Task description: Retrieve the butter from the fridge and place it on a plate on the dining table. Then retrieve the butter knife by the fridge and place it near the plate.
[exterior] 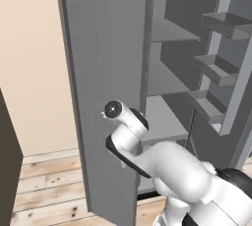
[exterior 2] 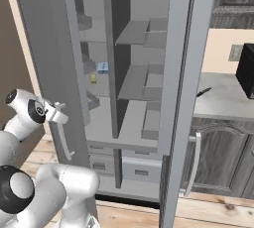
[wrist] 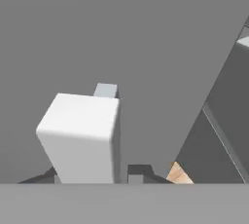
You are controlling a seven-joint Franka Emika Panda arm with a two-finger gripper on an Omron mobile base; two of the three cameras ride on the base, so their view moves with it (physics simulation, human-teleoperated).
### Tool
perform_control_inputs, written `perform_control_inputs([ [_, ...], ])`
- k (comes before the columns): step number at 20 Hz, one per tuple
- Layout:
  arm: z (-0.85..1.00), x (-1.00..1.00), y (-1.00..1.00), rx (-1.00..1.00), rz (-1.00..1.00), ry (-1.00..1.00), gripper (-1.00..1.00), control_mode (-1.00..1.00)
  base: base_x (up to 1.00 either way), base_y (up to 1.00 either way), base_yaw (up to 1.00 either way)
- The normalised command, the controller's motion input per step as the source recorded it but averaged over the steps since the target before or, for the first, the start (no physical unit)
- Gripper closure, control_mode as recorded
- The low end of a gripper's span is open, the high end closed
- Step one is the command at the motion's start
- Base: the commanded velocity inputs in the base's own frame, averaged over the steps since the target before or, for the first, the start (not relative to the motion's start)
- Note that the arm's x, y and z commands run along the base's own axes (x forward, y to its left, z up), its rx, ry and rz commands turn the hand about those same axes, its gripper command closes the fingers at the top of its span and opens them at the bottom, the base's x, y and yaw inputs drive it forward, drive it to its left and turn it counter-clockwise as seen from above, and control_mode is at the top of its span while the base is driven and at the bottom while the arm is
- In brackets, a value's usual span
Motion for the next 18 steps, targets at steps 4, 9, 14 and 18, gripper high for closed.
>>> perform_control_inputs([
  [4, 0.02, -0.80, 0.54, 0.00, -0.34, 0.12, 1.00, -1.00, 0.00, 0.00, 0.00],
  [9, 0.00, -0.30, 0.46, -0.03, -0.29, 0.11, 1.00, -1.00, 0.00, 0.00, 0.00],
  [14, 0.00, 0.00, 0.41, -0.03, -0.22, 0.02, -1.00, -1.00, 0.00, 0.00, 0.00],
  [18, 0.00, 0.00, 0.39, -0.01, -0.14, 0.00, -1.00, -1.00, 0.00, 0.00, 0.00],
])
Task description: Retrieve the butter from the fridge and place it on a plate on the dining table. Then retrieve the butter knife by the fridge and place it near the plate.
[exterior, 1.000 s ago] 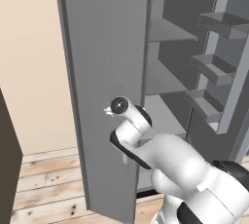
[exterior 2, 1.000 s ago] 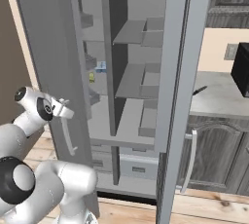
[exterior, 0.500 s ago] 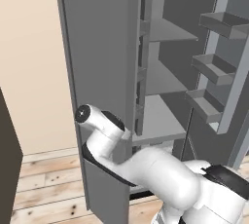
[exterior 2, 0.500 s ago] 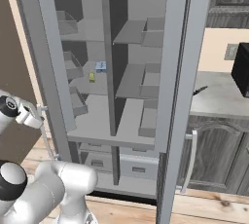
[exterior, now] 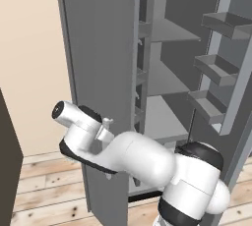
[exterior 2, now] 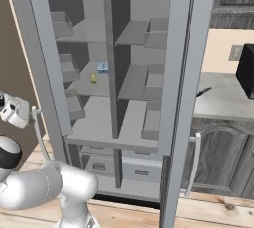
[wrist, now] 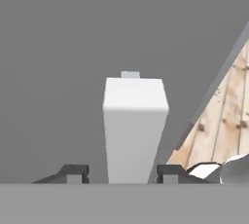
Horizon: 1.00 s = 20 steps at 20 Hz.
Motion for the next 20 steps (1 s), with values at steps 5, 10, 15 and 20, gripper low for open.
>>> perform_control_inputs([
  [5, 0.00, 0.00, 0.40, 0.00, -0.12, 0.00, -1.00, -1.00, 0.00, 0.00, 0.00],
  [10, 0.02, -0.39, 0.15, 0.00, -0.03, 0.00, -1.00, -1.00, 0.00, 0.00, 0.00],
  [15, 0.31, -1.00, -0.22, 0.07, 0.00, 0.00, -1.00, -1.00, 0.00, 0.00, 0.00],
  [20, 0.18, -0.94, -0.71, 0.29, 0.06, -0.03, -1.00, -1.00, 0.00, 0.00, 0.00],
])
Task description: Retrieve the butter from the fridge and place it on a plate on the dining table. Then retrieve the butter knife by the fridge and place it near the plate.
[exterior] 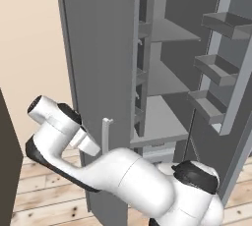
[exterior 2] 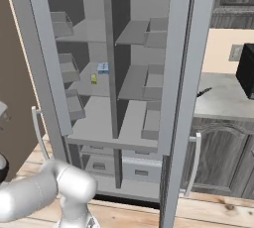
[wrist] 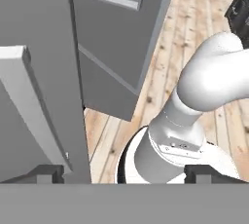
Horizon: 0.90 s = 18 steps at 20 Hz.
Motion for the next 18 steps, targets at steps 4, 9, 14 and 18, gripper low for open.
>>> perform_control_inputs([
  [4, 0.26, -0.36, -0.91, 0.45, 0.27, -0.04, -1.00, -1.00, 0.00, 0.00, 0.00],
  [9, 0.54, -0.40, -0.96, 0.43, 0.35, 0.00, -1.00, -1.00, 0.00, 0.00, 0.00],
  [14, 0.74, -0.08, -0.57, 0.43, 0.07, 0.08, -1.00, -1.00, 0.00, 0.00, 0.00],
  [18, 0.15, 0.32, -0.36, 0.59, -0.04, -0.03, -1.00, -1.00, 0.00, 0.00, 0.00],
])
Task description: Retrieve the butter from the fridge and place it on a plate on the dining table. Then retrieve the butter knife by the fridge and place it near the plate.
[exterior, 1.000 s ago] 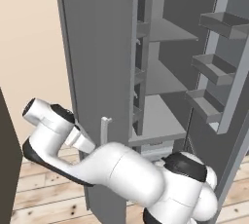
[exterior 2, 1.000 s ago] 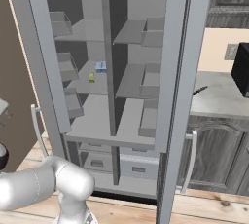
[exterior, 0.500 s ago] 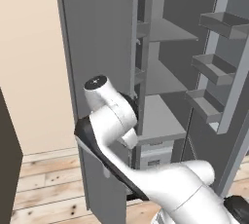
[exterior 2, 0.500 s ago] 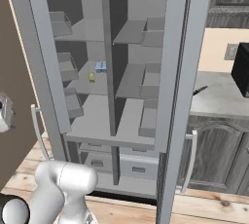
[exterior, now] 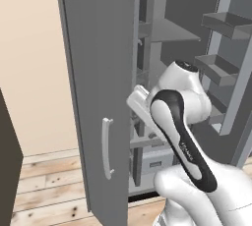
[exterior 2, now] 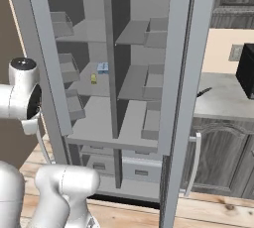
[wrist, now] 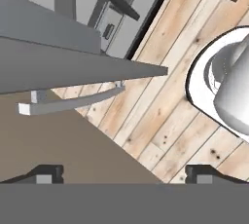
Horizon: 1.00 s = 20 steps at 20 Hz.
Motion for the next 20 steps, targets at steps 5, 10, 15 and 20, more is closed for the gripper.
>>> perform_control_inputs([
  [5, 0.00, 0.21, -0.23, 0.64, -0.07, -0.12, -1.00, -1.00, 0.00, 0.00, 0.00],
  [10, 0.00, 0.00, -0.22, 0.32, -0.03, -0.01, -1.00, -1.00, 0.00, 0.00, 0.00],
  [15, 0.00, 0.09, -0.50, 0.16, -0.12, 0.02, -1.00, -1.00, 0.00, 0.00, 0.00],
  [20, -0.01, 0.30, -0.24, 0.14, -0.10, 0.05, -1.00, -1.00, 0.00, 0.00, 0.00],
])
